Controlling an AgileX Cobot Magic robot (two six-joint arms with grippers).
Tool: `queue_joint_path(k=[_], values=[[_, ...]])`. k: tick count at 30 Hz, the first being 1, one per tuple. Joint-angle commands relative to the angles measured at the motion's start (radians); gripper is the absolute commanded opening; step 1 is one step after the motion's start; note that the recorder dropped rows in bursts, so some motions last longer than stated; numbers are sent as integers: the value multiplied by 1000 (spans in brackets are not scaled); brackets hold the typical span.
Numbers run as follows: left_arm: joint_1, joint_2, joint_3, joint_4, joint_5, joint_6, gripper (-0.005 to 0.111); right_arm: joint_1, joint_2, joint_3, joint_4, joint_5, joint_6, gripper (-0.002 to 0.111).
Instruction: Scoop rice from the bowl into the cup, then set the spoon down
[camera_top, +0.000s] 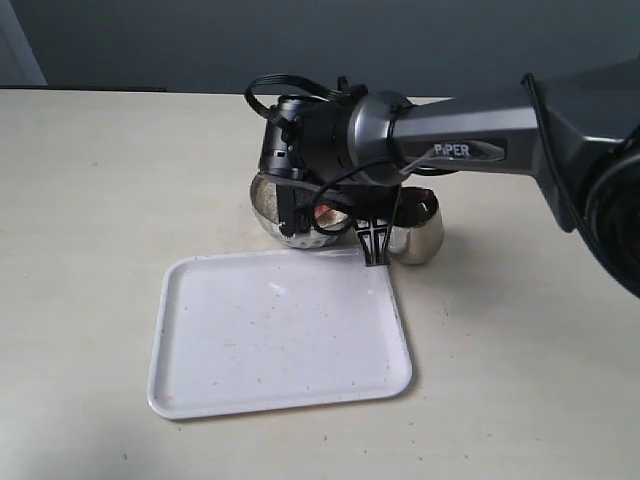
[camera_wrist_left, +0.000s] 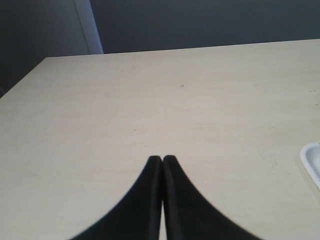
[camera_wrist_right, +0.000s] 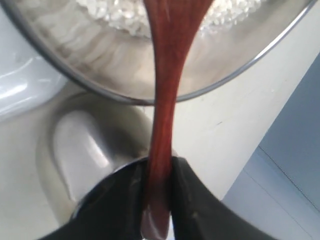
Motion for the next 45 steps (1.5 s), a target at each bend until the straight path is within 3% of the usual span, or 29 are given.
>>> queue_joint_path(k=[1,15,45], values=[[-2,1,-8,2,-10,-5,1,-20,-25,2,63,-7,-3,-1],[-2,1,-8,2,-10,-5,1,-31,-43,2,154,-8,-3,-1],[-2,1,-8,2,-10,-5,1,-73,-147,5,163,44,8,-1]])
